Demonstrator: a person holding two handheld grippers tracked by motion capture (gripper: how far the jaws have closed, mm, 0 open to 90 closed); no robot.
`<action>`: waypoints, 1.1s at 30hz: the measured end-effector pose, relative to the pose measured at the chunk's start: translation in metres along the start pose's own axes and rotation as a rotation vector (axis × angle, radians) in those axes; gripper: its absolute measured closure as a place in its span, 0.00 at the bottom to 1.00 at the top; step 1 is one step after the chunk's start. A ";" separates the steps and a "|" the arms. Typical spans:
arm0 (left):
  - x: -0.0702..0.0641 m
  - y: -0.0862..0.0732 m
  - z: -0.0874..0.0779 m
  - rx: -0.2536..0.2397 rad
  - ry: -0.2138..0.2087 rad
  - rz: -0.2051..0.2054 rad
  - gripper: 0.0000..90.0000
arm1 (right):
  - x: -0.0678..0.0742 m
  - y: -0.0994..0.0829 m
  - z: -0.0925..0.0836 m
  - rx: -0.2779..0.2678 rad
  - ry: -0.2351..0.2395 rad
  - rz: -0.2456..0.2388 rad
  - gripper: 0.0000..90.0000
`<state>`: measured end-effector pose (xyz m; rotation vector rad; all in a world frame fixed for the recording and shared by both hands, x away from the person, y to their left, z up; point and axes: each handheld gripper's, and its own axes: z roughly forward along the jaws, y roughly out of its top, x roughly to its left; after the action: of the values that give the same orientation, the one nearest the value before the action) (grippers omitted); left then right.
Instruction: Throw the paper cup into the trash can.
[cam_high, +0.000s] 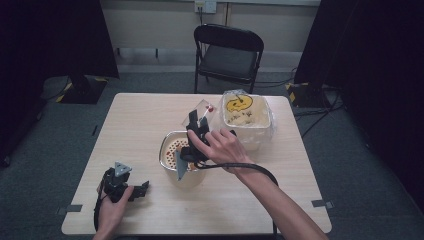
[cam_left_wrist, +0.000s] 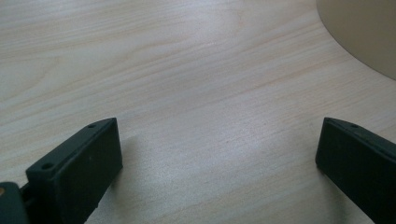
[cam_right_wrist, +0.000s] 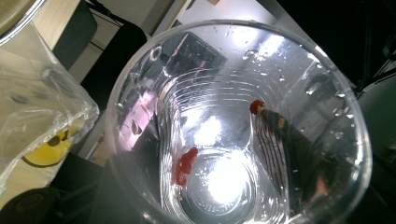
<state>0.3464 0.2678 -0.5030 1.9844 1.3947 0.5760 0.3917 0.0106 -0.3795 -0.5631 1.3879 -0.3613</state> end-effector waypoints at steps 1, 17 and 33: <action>0.000 0.000 0.000 0.000 0.000 0.000 0.00 | -0.001 -0.001 0.000 0.004 0.009 0.015 0.55; 0.000 0.000 0.000 -0.001 0.001 -0.001 0.00 | -0.036 -0.047 0.014 -0.127 0.371 0.705 0.54; 0.000 0.000 0.000 -0.001 0.001 -0.001 0.00 | -0.030 -0.155 0.066 -0.319 0.819 1.746 0.53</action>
<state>0.3464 0.2677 -0.5031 1.9826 1.3955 0.5768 0.4651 -0.0891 -0.2614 0.7596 2.1848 1.1769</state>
